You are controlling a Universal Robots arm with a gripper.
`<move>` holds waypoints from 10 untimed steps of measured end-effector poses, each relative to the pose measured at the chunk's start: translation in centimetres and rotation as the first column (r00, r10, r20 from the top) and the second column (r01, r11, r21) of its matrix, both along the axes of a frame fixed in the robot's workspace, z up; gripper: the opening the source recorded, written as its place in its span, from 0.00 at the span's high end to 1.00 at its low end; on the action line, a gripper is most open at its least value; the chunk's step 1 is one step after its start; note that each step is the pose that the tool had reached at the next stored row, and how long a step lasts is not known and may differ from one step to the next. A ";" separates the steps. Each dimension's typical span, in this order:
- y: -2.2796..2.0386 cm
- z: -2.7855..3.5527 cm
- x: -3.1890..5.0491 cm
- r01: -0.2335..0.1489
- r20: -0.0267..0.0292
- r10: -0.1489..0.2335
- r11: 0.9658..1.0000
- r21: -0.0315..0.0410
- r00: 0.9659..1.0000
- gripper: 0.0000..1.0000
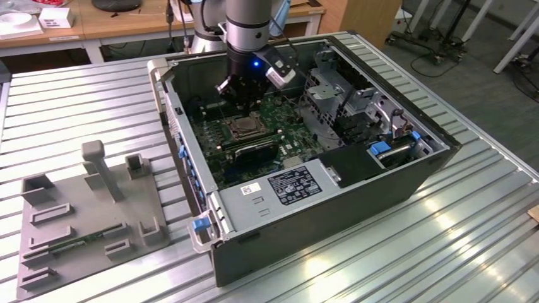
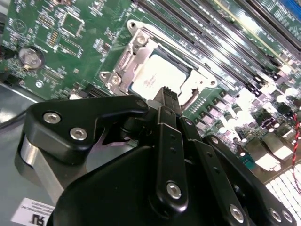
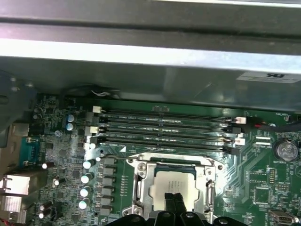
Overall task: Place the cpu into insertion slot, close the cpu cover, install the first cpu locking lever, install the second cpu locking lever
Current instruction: 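Install the first cpu locking lever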
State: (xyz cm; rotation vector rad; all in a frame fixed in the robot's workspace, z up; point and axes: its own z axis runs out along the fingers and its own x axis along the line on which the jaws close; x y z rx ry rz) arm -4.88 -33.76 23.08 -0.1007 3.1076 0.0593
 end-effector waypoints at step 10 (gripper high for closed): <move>0.01 -0.04 -1.57 0.000 0.007 0.000 1.000 0.000 1.000 0.89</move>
